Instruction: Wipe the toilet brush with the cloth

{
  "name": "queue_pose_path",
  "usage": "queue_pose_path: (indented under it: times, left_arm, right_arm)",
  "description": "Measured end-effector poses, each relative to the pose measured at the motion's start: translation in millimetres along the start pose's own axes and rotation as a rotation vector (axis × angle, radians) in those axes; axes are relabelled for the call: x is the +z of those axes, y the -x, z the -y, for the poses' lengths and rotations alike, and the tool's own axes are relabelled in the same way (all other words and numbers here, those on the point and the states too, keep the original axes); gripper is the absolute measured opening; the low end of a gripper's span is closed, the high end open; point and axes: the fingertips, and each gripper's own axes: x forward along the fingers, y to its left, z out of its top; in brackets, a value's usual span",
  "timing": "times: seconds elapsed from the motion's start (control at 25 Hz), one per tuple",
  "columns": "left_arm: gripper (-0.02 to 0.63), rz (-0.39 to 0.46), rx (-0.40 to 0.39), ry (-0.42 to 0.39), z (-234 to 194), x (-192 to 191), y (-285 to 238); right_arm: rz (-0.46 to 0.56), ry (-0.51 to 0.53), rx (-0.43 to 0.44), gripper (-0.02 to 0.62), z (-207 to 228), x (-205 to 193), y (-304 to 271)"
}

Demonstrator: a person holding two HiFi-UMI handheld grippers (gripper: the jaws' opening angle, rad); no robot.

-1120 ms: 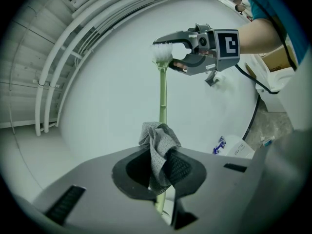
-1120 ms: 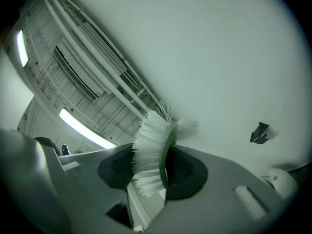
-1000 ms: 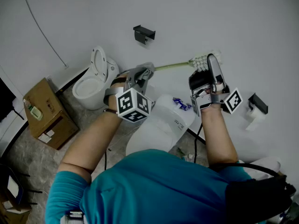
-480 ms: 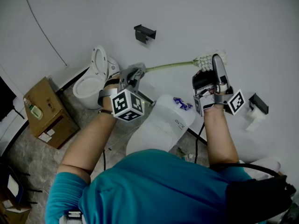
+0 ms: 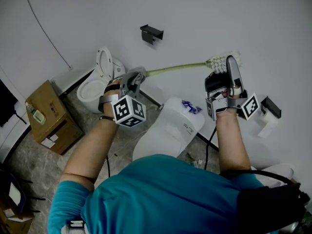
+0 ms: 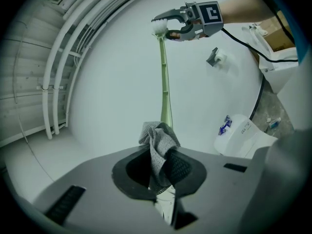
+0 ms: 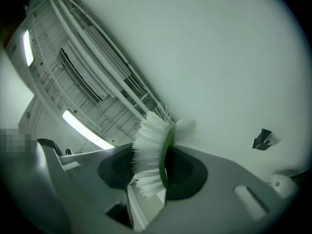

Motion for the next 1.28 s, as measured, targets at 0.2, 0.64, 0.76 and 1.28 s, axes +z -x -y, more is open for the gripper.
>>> queue_pose_path:
  times: [0.2,0.64,0.76,1.28]
  left_arm:
    - [0.04,0.0,0.004,0.007,-0.1,-3.1,4.1]
    - [0.038,-0.065,-0.024,0.212,-10.0,-45.1,14.0]
    - [0.04,-0.003,-0.076,0.317,-26.0,-28.3,16.8]
    - [0.04,0.399,-0.516,0.564,-9.7,166.5,47.1]
  right_arm:
    - [-0.011,0.026,-0.006,0.147,-0.8,-0.3,0.6]
    - [-0.051,0.151,0.029,0.147,-20.1,9.9,4.1]
    - [-0.139,0.221,0.045,0.147,-25.1,-9.6,-12.1]
    - [-0.359,0.097,0.151,0.147,-33.5,-80.1,-0.3]
